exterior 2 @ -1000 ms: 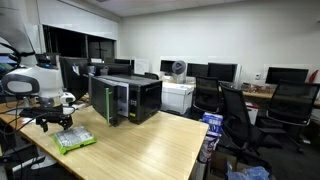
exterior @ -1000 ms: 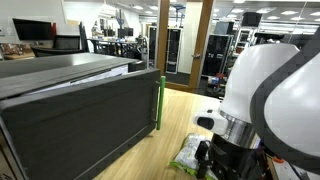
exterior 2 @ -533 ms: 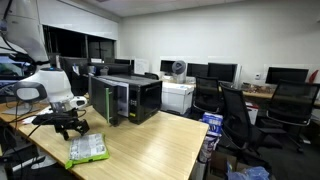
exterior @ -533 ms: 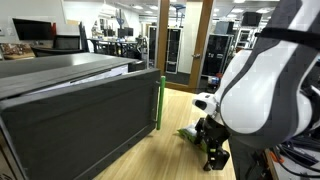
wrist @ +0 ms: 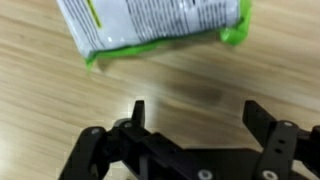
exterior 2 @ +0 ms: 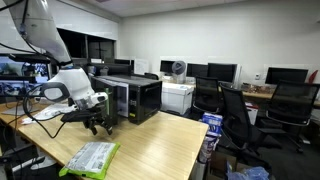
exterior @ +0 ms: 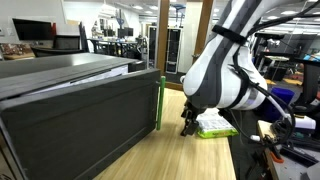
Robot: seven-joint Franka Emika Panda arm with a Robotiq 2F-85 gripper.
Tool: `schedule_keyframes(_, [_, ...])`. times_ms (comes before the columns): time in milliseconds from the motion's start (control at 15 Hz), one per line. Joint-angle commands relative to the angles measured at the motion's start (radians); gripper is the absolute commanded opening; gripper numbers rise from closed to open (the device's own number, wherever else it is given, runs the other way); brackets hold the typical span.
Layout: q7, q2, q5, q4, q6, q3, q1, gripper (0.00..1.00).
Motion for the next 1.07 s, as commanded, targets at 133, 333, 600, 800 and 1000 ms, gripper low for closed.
schedule_keyframes(133, [0.043, -0.077, -0.059, -0.05, -0.196, -0.11, 0.148, 1.0])
schedule_keyframes(333, [0.262, -0.066, -0.319, -0.108, -0.378, -0.315, 0.303, 1.0])
schedule_keyframes(600, [0.435, -0.136, -0.583, -0.108, -0.549, -0.516, 0.421, 1.0])
schedule_keyframes(800, [0.502, -0.216, -0.668, -0.078, -0.554, -0.58, 0.479, 1.0])
schedule_keyframes(1000, [0.643, -0.251, -0.803, -0.024, -0.6, -0.629, 0.534, 1.0])
